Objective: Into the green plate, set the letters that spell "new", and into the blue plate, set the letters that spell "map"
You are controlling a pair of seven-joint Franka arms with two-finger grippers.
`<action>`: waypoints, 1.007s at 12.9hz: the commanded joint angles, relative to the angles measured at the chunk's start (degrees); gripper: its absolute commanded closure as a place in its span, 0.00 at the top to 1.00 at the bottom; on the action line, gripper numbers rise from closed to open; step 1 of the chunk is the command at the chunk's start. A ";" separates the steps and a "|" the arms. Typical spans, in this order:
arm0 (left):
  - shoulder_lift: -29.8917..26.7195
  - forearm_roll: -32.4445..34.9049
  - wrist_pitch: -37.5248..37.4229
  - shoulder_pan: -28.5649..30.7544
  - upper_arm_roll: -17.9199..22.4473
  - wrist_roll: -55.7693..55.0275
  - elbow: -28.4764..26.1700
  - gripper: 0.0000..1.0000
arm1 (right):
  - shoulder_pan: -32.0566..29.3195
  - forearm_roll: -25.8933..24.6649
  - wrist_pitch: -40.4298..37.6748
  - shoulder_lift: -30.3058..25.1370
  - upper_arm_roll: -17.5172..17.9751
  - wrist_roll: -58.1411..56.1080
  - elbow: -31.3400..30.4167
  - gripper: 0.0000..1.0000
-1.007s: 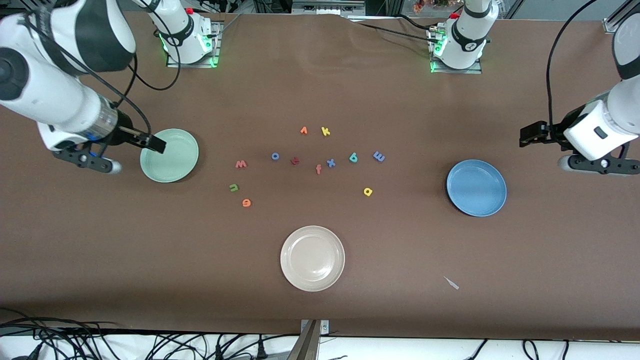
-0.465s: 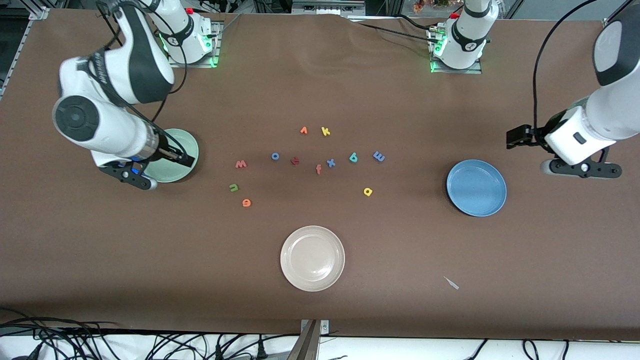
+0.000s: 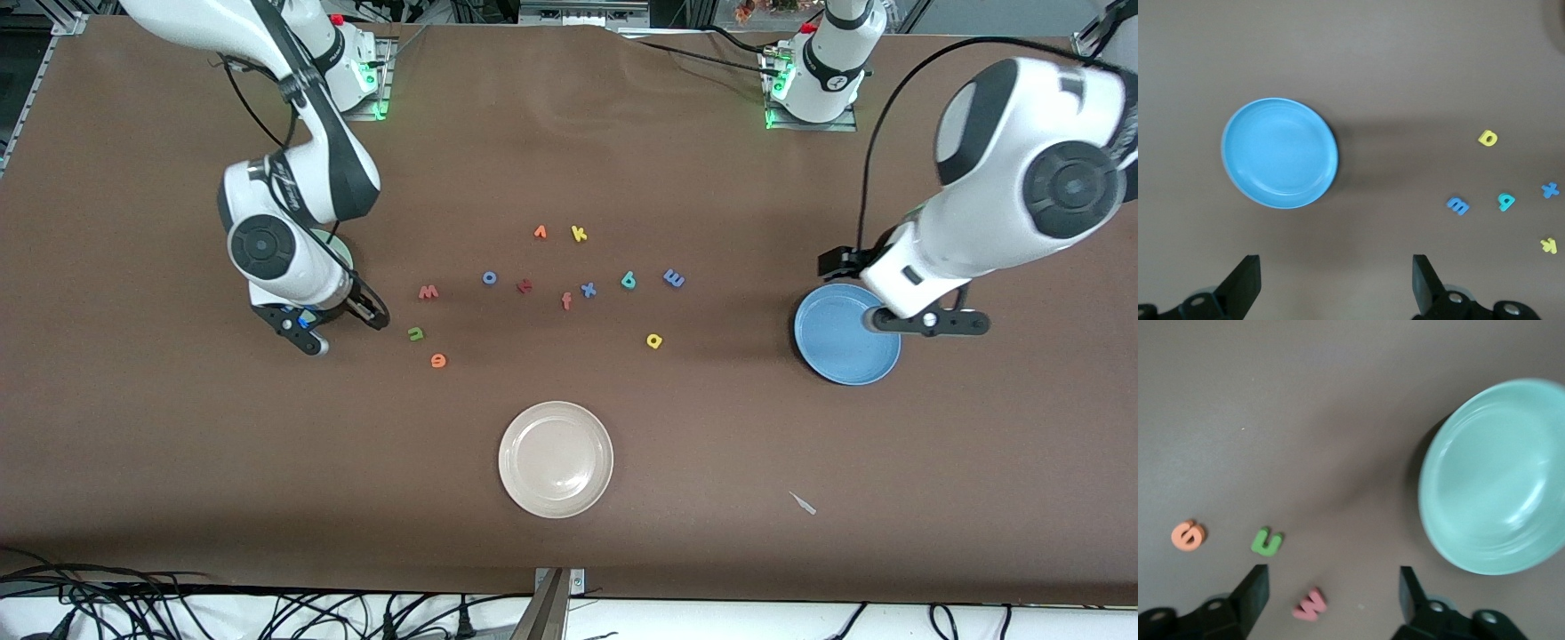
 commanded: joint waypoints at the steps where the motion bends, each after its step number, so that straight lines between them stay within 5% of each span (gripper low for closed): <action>1: 1.81 -1.42 4.72 -3.39 0.48 -3.87 -1.83 1.00 | 1.89 -1.12 10.78 5.92 -0.22 10.47 0.02 0.73; 8: 11.11 -5.46 19.57 -11.12 0.48 -17.48 -4.13 1.00 | 4.62 -1.12 18.65 8.93 -0.57 16.92 -2.00 0.69; 11: 16.12 -5.46 27.13 -13.85 0.48 -21.80 -4.12 1.00 | 4.53 -1.12 18.83 8.93 -0.57 16.83 -2.09 0.45; 13: 18.94 -4.76 31.70 -15.78 0.57 -25.40 -4.39 1.00 | 4.53 -1.12 18.83 9.28 -0.57 16.75 -2.18 0.41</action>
